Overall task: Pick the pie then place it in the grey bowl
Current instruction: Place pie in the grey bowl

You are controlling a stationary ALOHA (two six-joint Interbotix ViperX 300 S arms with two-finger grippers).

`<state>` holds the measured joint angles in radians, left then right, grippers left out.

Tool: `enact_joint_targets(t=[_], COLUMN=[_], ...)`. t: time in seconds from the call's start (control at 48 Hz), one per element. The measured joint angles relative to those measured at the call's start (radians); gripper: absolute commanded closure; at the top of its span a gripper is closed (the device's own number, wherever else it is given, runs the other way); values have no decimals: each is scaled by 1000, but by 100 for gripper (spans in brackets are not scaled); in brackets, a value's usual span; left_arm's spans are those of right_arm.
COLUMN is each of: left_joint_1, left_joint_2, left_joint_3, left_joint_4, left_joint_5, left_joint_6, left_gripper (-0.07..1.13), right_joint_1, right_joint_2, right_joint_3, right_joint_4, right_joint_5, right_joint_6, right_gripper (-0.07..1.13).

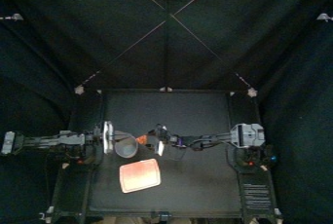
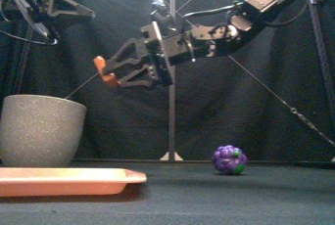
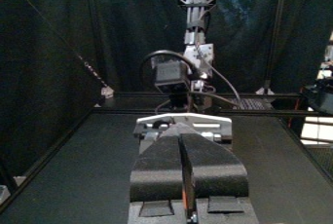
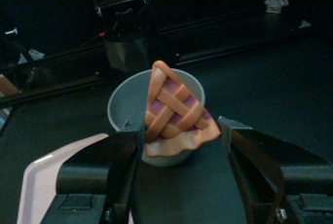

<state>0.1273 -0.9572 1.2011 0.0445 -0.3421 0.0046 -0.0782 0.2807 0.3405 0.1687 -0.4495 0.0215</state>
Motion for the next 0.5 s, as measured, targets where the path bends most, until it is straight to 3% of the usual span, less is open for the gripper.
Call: enact_joint_targets(t=[0.312,0.5], left_joint_1=[2,0], left_joint_2=[0,0], left_joint_3=[8,8], left_joint_4=[3,3], left_joint_5=[0,0], left_joint_6=[0,0], left_gripper=[103,103], right_joint_1=[8,14], right_joint_2=[167,224], right_joint_3=[-225,-313], right_joint_4=[69,83], right_joint_5=[54,141], right_joint_6=[2,2], right_gripper=[38,28])
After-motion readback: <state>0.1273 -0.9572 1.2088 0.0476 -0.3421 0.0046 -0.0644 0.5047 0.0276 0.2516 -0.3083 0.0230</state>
